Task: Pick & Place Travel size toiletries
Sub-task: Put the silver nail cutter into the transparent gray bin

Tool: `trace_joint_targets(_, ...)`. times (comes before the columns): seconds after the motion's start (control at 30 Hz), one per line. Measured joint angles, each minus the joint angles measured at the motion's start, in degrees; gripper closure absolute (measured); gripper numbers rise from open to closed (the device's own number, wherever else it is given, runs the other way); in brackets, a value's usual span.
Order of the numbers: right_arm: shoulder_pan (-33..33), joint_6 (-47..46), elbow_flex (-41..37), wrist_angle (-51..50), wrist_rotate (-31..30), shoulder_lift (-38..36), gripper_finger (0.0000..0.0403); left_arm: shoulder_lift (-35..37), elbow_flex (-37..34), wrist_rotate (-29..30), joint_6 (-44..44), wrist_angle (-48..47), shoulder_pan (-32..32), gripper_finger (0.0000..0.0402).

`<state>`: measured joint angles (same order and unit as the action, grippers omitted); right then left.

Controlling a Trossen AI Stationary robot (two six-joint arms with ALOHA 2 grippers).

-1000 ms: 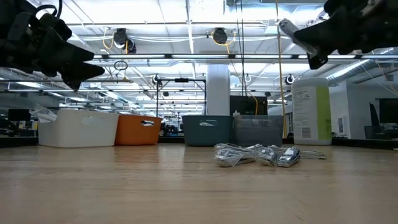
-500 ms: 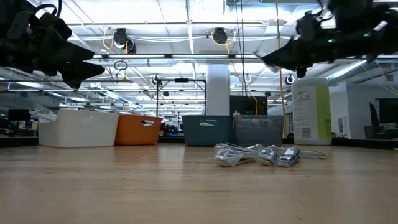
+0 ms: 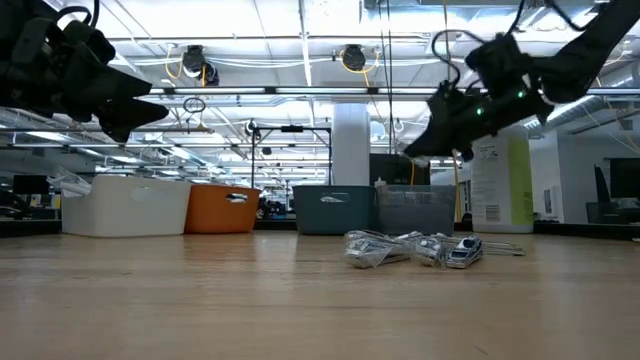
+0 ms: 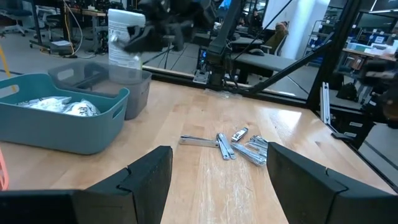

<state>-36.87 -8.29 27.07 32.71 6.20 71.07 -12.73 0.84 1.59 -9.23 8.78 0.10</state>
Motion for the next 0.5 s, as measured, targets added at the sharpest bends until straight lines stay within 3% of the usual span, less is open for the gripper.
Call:
trace_joint_targets(0.23, -1.9, 0.0, 0.0, 0.3, -0.2, 6.1, 0.0376, 0.0, 0.0, 0.0, 0.0, 0.0, 0.0, 0.0146)
trace_joint_targets(0.5, -1.8, 0.0, 0.0, 0.5, -0.3, 6.6, 0.0356, 0.0, 0.0, 0.0, 0.0, 0.0, 0.0, 0.0146)
